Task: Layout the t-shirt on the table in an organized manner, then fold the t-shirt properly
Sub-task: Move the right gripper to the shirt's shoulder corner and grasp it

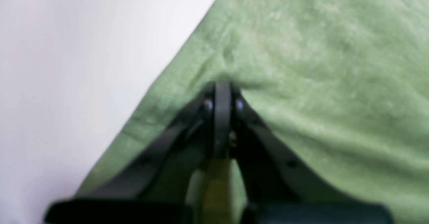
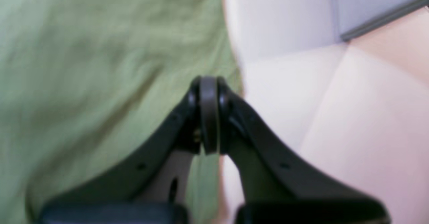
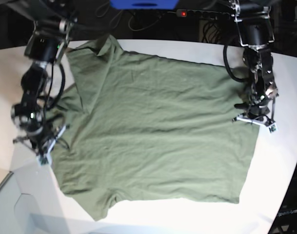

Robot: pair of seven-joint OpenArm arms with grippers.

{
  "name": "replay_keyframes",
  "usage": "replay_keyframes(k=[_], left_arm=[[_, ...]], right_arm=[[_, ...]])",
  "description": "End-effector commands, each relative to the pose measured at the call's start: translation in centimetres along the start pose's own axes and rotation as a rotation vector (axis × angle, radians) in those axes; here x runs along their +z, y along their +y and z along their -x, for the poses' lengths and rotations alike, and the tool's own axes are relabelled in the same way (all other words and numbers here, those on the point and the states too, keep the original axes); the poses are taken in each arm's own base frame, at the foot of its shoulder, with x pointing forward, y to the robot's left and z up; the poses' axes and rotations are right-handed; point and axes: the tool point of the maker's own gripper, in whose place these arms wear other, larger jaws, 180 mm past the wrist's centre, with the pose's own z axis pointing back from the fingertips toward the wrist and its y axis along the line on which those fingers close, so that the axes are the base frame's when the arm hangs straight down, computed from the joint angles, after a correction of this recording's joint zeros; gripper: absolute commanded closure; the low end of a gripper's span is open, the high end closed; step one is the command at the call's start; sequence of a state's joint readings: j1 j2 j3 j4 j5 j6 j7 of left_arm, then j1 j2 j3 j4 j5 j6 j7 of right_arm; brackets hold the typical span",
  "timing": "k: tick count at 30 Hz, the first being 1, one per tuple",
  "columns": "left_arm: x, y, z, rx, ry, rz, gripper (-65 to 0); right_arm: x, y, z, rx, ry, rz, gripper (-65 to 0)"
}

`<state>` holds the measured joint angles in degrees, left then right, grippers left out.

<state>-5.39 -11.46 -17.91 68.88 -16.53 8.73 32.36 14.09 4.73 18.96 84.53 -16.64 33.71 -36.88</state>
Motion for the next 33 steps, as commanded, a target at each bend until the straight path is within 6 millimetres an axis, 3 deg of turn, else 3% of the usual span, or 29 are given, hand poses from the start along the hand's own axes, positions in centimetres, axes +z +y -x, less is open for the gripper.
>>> replay_keyframes(k=[1,2,6,11,14,22,33], left_arm=[[0.4,-0.4,0.0,0.005,0.025,0.014,-0.1],[0.7,-0.7,-0.5,0.003,0.016,0.023,-0.1],[2.5,-1.5,-2.1,-0.006,-0.015,0.052,-0.1],[5.0,-2.7,-4.7,-0.026,-0.096,0.093,-0.4],[5.5,-3.1,-5.5,-0.028,-0.120,0.103,-0.5],[5.4,-3.0,-4.3,-0.030,-0.054,0.101,-0.5],[5.4,-2.7,-3.7,-0.034,-0.040,0.096,-0.1]], right_arm=[[0.9,0.3,-1.6,0.031,-0.036,-0.012,0.0],[1.5,1.5,-1.1,0.067,-0.017,-0.047,0.0],[3.7,2.5,0.7,0.085,0.055,-0.033,-3.1],[6.1,3.6,2.6,0.090,0.094,-0.020,-24.8],[8.0,4.8,3.8,0.087,0.097,-0.020,-34.1],[9.9,9.0,8.7,0.035,0.199,-0.103,-34.0],[11.1,10.3,12.1,0.039,0.279,-0.136,-33.4]])
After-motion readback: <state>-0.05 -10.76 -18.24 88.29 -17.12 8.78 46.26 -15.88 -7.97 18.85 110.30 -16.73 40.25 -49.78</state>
